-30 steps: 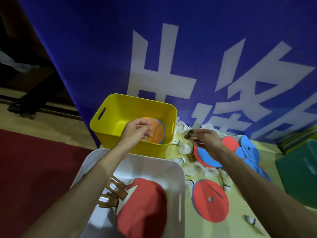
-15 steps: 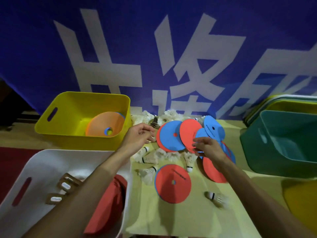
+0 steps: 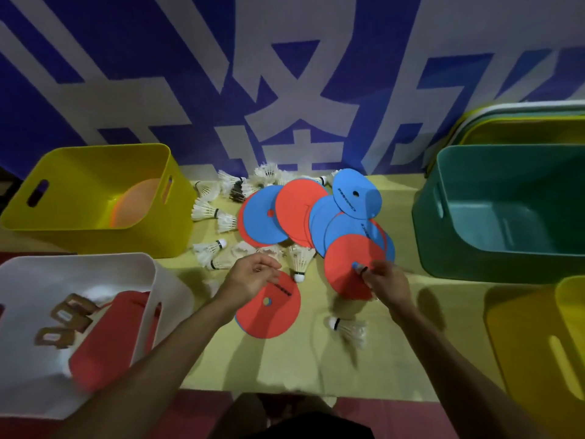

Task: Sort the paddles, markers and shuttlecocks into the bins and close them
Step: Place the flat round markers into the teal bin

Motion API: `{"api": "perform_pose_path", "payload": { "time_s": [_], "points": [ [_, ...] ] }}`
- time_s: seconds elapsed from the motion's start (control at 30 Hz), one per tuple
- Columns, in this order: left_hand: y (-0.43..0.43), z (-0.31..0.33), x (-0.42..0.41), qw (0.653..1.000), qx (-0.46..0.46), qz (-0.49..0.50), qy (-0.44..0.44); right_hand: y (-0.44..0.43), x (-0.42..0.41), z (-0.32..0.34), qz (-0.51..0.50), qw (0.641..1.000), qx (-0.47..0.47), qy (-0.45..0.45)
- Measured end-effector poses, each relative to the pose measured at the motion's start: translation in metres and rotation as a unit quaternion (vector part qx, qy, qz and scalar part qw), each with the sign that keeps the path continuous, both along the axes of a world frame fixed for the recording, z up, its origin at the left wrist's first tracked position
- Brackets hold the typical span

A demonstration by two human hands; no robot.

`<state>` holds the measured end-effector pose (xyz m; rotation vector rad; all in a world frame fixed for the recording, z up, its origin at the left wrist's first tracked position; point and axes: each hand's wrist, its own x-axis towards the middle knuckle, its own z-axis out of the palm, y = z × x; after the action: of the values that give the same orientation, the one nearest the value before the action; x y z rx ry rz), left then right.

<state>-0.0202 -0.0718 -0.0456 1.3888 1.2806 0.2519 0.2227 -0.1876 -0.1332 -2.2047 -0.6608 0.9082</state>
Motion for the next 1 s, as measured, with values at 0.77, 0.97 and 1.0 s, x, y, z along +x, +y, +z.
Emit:
{"api": "perform_pose_path", "payload": {
  "time_s": [0.77,0.97,1.0],
  "points": [
    [-0.036,-0.12,-0.023,0.937,0.11,0.062,0.325,0.075,0.031,-0.002,0.325,0.864,-0.22,-0.317],
    [-0.023,-0.128,-0.032,0.937,0.096,0.094,0.322,0.086,0.032,-0.02,0.291,0.875,-0.155,-0.355],
    [-0.021,-0.128,-0.033,0.937,0.092,0.093,0.323,0.088,0.03,-0.019,0.279,0.877,-0.126,-0.371]
  ]
}}
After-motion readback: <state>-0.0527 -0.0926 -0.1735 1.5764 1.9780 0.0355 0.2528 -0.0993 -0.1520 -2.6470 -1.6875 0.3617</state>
